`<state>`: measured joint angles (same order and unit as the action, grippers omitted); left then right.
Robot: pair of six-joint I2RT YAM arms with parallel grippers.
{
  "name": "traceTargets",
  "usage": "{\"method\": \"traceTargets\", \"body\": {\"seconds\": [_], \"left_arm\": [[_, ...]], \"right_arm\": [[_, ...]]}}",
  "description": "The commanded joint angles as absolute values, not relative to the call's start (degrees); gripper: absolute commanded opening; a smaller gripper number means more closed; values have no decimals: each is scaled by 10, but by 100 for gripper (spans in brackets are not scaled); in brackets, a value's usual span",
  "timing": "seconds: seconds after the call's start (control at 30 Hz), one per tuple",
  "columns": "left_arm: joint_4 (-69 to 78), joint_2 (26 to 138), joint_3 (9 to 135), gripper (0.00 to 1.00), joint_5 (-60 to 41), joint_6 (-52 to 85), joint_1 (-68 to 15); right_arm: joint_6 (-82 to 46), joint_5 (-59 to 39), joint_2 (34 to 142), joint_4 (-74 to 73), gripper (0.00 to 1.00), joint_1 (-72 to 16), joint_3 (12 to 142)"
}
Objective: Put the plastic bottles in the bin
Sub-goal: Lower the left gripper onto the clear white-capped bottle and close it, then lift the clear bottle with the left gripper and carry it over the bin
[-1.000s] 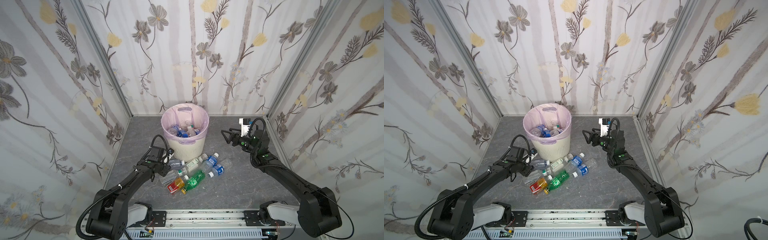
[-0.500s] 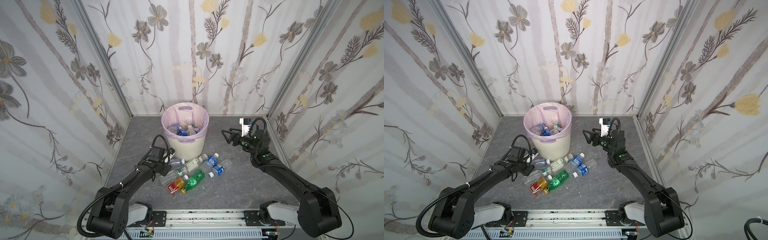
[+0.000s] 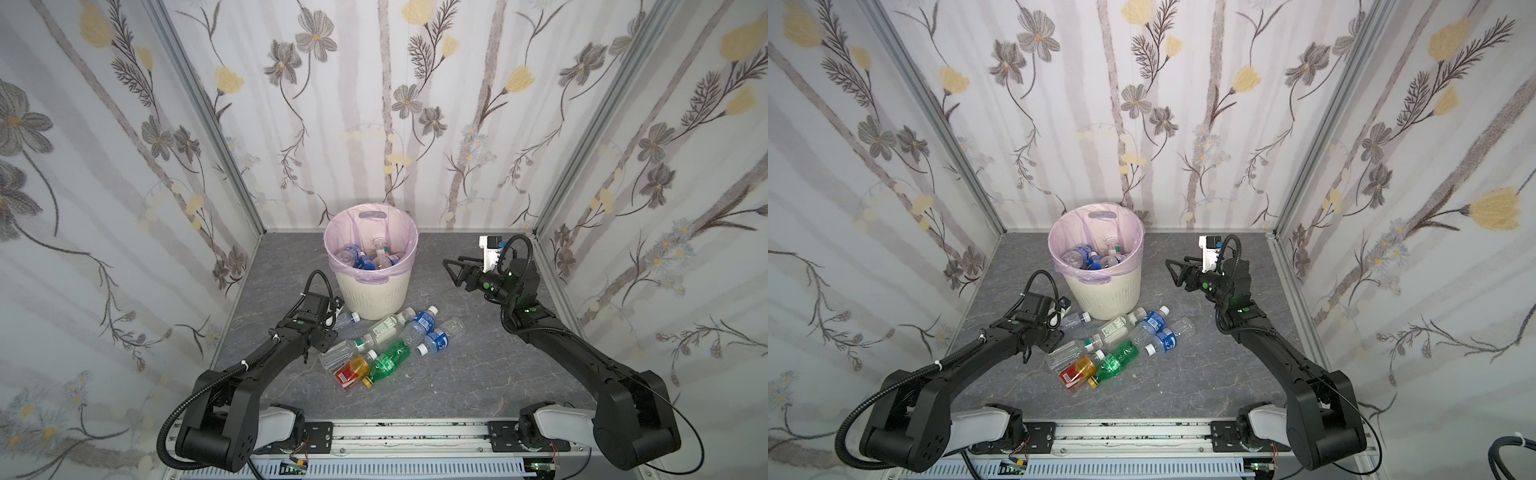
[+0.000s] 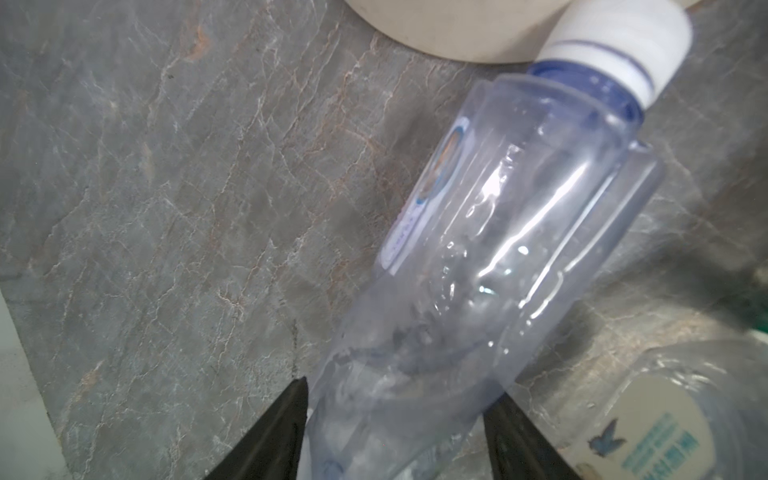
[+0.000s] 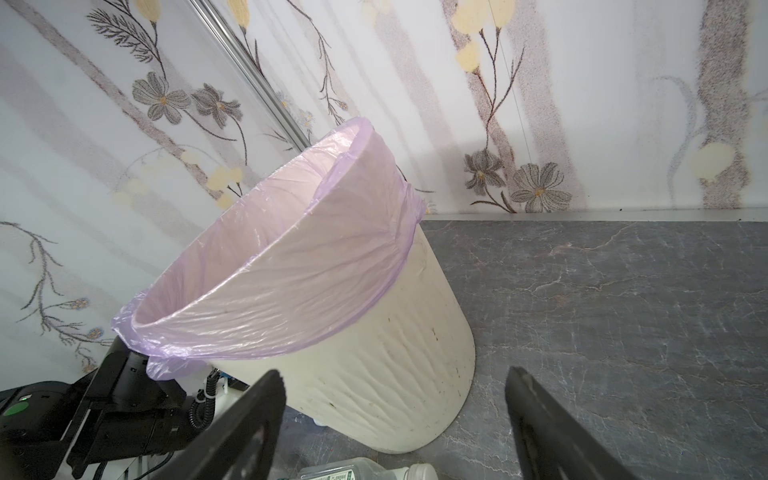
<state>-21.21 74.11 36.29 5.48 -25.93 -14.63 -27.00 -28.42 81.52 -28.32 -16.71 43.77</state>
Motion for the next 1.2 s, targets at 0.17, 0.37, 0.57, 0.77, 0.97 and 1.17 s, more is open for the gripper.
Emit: {"method": "traceTargets", "body": {"seconds": [0.17,0.37,0.57,0.77,0.97,1.17], "left_arm": [[-226,802,385,65,14,-230,-145],[-228,801,389,65,-29,-229,-144],[-229,788,394,60,-8,-221,-140],[-229,783,403,51,6,-202,-116],[-231,787,421,47,12,-176,-98],[-233,768,438,44,30,-153,-80]], "right_arm": [[-276,-294,809,-298,84,-164,440],[-275,-294,805,-294,84,-158,443],[-278,-298,809,-294,84,-157,448],[-280,-303,808,-295,84,-157,449],[-277,-301,801,-286,84,-156,448],[-256,-296,791,-250,84,-156,447]]}}
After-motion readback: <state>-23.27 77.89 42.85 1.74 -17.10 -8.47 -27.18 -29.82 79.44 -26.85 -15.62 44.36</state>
